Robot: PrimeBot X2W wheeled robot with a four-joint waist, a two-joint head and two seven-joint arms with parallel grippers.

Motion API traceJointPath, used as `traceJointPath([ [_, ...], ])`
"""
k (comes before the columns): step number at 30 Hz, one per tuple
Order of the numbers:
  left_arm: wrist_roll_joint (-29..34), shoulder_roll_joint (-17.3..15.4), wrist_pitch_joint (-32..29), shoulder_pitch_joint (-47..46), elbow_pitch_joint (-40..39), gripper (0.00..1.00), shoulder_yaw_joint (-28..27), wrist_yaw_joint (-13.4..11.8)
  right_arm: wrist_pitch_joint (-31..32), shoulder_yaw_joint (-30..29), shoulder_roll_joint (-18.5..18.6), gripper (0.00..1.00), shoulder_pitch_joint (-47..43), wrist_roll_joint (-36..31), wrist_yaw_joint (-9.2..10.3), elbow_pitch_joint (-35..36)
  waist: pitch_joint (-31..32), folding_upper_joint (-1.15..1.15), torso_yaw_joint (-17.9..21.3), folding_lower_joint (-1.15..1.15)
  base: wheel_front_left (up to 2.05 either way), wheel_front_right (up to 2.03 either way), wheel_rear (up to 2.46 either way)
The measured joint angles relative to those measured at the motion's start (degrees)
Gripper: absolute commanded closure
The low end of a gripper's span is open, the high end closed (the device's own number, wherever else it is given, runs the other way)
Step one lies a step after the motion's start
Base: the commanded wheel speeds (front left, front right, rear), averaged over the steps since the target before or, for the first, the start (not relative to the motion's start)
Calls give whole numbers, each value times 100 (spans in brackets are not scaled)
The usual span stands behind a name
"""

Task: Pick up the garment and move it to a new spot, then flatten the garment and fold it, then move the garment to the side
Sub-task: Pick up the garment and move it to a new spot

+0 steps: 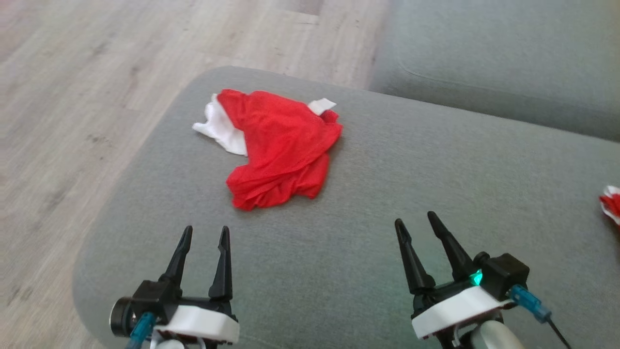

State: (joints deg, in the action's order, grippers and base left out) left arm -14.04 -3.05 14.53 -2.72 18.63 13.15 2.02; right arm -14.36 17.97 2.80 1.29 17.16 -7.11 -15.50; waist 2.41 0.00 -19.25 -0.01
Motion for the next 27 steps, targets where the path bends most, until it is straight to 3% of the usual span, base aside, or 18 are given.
traceJointPath([
  [6, 0, -13, 0, 86, 25, 0, -2, 1, 0, 33, -1, 0, 0, 52, 0, 0, 14, 0, -183, 0, 0, 0, 0],
  [16, 68, -160, -151, -209, 181, 0, 63, 144, 0, 79, -1, 0, 52, 31, 0, 11, -280, 0, -45, 0, 0, 0, 0],
  [20, 142, -297, -726, -1104, 371, 0, 383, 371, 0, 57, 0, 0, 171, -122, 0, 16, -539, 0, 69, 1, 0, 0, 0],
  [24, 140, -552, -1914, -2625, 906, 0, 1104, 514, 0, 74, 0, 0, 625, -254, 0, 129, -968, 0, 248, 2, 0, 0, 0],
  [27, -346, -870, -2607, -3264, 1121, 0, 1860, 557, -1, 182, 2, 0, 848, -293, 0, 193, -1229, 0, 411, 3, 0, 0, 0],
])
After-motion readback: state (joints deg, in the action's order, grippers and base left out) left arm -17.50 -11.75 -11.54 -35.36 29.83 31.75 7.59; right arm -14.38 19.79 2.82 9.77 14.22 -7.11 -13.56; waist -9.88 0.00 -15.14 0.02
